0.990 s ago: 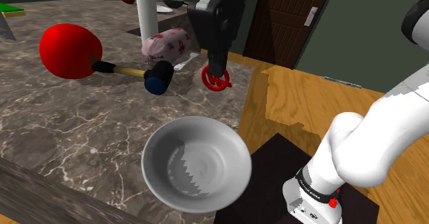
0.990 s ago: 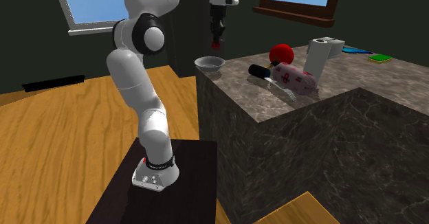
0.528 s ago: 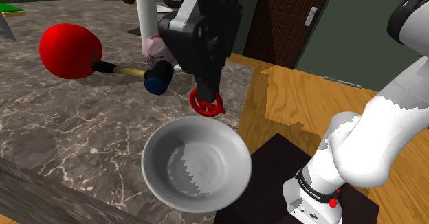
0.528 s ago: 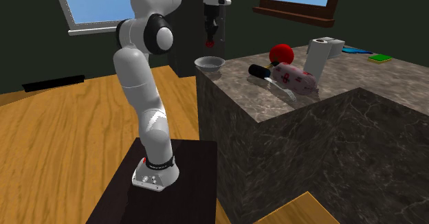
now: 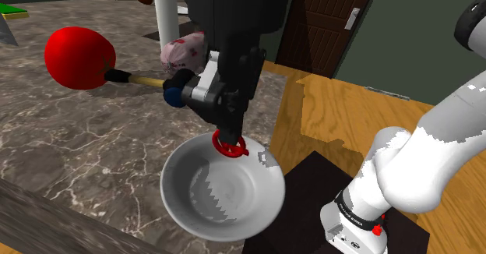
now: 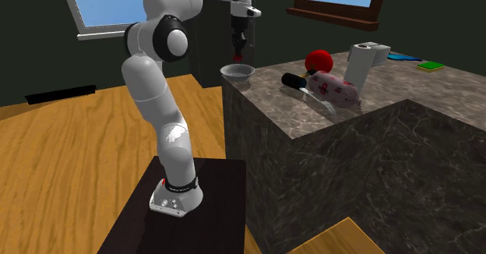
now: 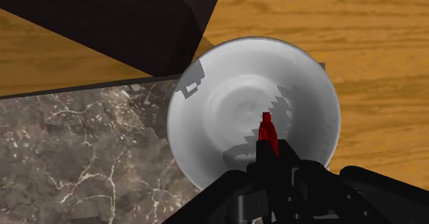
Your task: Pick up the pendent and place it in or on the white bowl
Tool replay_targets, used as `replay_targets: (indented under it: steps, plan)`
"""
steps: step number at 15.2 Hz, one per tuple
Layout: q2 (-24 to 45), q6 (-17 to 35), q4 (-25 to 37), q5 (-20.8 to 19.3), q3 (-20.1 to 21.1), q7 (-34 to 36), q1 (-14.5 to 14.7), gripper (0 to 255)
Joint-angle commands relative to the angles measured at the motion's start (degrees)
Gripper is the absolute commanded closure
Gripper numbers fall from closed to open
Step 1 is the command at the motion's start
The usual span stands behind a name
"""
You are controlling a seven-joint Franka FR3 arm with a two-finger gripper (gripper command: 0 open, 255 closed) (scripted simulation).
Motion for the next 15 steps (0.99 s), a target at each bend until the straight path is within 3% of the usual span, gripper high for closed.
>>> replay_targets:
  steps: [1,6,13,14,15]
  plan:
    - [-0.9,1.6,-2.3,0.4,-0.3,-0.6,0.0,255]
    - [-2.5,5.6,-7.7,1.2,-0.6,-1.5,0.1,255]
    - [-2.5,5.6,-7.7,1.2,-0.6,-1.5,0.2,255]
    - [-2.5,5.6,-7.7,1.2,-0.6,-1.5,0.2,0]
    - [-2.5,5.6,-7.7,1.2,-0.6,-1.5,0.2,0]
